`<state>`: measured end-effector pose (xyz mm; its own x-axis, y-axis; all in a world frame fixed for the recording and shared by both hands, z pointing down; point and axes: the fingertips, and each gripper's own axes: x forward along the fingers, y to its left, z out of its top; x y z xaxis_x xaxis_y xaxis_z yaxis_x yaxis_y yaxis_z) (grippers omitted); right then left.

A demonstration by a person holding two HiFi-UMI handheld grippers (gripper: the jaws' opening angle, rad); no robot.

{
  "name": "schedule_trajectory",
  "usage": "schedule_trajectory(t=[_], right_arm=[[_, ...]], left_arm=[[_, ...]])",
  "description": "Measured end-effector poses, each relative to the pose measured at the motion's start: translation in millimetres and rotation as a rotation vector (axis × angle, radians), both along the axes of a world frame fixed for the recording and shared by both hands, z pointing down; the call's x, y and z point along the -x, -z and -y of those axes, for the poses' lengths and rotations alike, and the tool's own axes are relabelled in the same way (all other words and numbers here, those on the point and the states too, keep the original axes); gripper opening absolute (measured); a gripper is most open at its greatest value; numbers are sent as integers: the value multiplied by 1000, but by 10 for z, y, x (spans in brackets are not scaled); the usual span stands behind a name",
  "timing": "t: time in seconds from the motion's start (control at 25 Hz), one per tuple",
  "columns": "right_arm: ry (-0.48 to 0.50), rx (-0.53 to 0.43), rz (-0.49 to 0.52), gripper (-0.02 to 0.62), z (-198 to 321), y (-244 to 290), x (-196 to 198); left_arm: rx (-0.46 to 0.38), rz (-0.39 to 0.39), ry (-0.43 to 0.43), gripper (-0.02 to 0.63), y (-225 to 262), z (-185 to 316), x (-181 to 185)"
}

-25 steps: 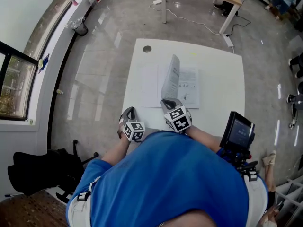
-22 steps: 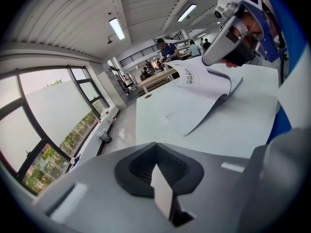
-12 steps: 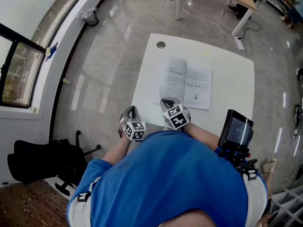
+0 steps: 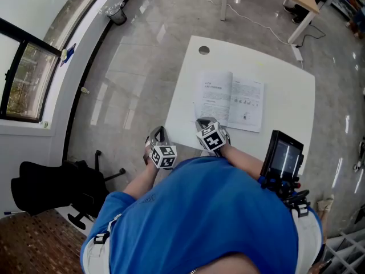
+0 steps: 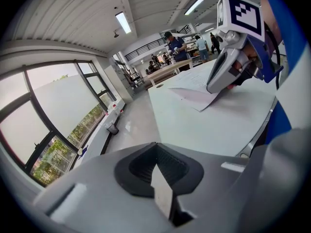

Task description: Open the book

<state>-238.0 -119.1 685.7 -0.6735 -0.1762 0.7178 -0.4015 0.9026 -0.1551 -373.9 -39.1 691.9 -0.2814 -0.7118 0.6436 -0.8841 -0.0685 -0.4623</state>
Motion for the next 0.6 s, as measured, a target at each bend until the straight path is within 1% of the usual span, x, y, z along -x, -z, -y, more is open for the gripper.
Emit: schedule_trajectory(t=[0.32, 0.6], right_arm=[[0, 40, -57, 3, -93, -141, 3], [0, 50, -77, 5, -119, -201, -21]], left_arm=[[15, 5, 27, 8, 95, -189, 101], [17, 6, 30, 8, 115, -230, 102]])
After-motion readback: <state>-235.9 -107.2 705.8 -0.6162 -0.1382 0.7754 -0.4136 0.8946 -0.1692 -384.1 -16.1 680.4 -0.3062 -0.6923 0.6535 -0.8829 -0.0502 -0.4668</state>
